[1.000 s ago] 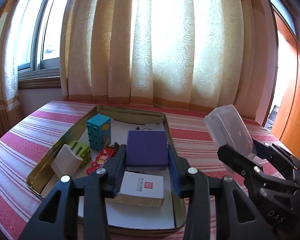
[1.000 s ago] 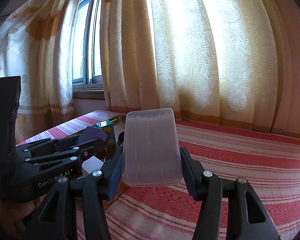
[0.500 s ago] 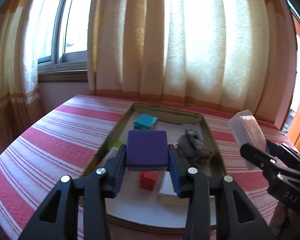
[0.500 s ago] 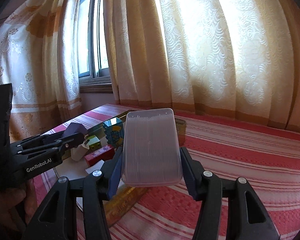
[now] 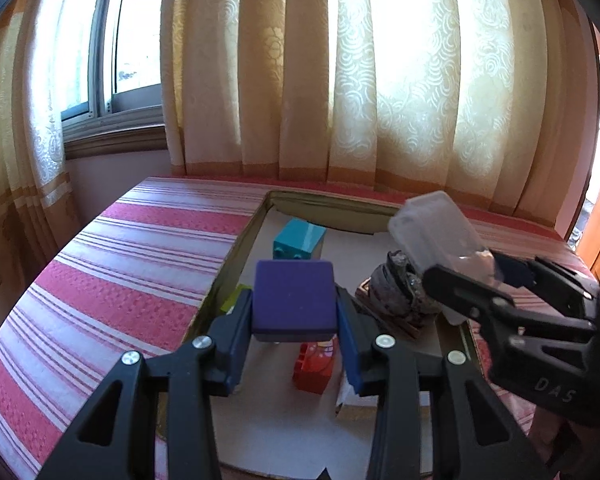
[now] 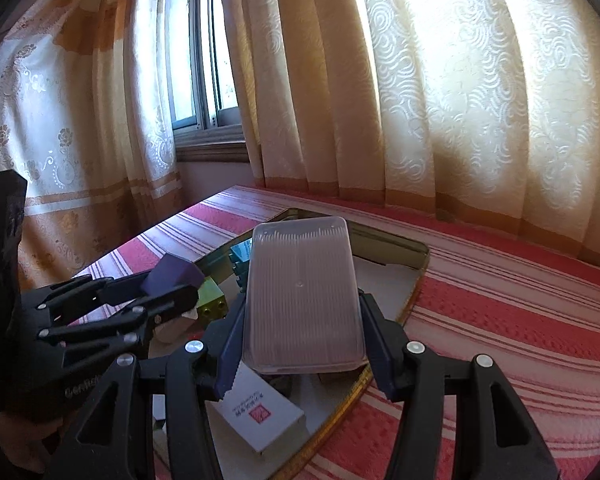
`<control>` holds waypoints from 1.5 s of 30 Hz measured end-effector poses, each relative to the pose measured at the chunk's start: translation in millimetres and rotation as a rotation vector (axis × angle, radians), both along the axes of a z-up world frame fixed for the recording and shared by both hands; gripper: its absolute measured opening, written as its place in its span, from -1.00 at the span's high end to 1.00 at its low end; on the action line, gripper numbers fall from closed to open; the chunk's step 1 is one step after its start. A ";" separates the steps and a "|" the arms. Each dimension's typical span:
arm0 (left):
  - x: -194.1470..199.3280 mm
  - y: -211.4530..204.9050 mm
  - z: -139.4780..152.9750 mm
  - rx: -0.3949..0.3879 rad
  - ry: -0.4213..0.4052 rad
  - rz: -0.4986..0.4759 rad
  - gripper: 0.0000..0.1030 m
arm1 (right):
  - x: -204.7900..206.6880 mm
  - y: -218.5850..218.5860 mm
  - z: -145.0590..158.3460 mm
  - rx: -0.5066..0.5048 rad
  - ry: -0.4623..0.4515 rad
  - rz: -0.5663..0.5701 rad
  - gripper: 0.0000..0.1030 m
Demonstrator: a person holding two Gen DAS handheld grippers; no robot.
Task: Organize rigid objects
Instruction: 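Open both grippers to drop the purple block and clear box into the tray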
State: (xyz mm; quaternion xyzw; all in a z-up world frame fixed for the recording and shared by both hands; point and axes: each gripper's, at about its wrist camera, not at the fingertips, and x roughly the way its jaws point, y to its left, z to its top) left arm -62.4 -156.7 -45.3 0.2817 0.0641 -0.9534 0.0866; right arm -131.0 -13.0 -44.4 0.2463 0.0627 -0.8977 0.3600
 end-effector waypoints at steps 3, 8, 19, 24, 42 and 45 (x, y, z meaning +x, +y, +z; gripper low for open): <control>-6.8 -1.7 -3.2 -0.002 -0.023 0.006 0.23 | -7.6 -7.3 -2.9 0.016 -0.019 -0.003 -0.10; -6.4 -2.9 -7.7 -0.008 -0.038 0.017 0.21 | -13.8 -12.2 -6.4 0.025 -0.042 0.012 -0.10; 5.3 -4.8 -6.7 -0.003 -0.017 0.055 -0.41 | -13.1 -3.7 -6.8 -0.017 -0.049 0.017 -0.44; 12.2 0.8 -2.6 -0.021 -0.005 0.068 -0.65 | -7.7 10.0 -6.8 -0.052 -0.056 -0.004 -0.47; 53.2 20.7 30.3 -0.039 0.093 0.089 -0.99 | 58.4 45.0 39.6 -0.032 0.206 -0.105 -0.80; 54.1 20.7 31.4 -0.035 0.088 0.081 -0.99 | 61.3 45.8 44.1 -0.041 0.209 -0.100 -0.81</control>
